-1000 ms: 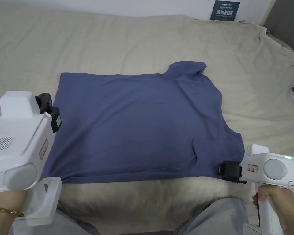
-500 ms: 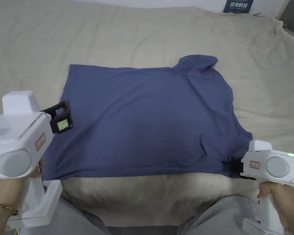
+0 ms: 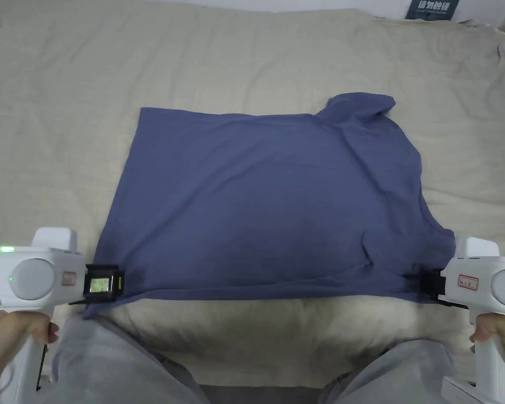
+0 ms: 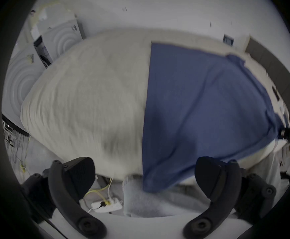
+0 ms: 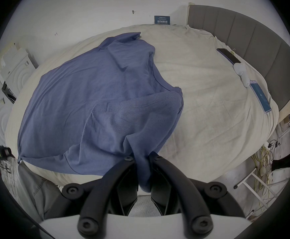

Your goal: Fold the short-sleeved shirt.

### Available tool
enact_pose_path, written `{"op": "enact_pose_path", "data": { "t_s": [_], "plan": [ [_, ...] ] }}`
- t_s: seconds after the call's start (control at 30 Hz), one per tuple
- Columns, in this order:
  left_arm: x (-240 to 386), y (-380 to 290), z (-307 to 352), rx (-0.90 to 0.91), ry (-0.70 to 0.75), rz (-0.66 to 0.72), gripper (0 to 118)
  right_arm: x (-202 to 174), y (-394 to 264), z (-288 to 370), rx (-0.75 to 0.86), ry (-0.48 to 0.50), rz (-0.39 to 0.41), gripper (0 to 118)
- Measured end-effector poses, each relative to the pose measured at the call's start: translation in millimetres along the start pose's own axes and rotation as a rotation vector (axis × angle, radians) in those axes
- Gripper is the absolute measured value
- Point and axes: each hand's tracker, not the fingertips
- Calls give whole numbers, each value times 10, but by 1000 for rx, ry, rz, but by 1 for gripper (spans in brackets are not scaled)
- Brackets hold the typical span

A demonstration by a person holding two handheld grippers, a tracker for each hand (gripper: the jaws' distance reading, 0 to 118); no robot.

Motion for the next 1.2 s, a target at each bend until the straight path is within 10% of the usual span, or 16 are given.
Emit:
{"op": "enact_pose_path", "data": {
  "t_s": [0.17,0.33,1.2],
  "plan": [
    [68,-82,-152,-29,-9,23,76,-31,-7,0,-6,-8,1,9],
    [107,-58,-233,-16,-68,95,0,-25,-4,-4,-11,-9,-4,9],
    [-89,1386,343,209,-137,324,0,70,1479,286,-35,104,-53,9]
  ]
}}
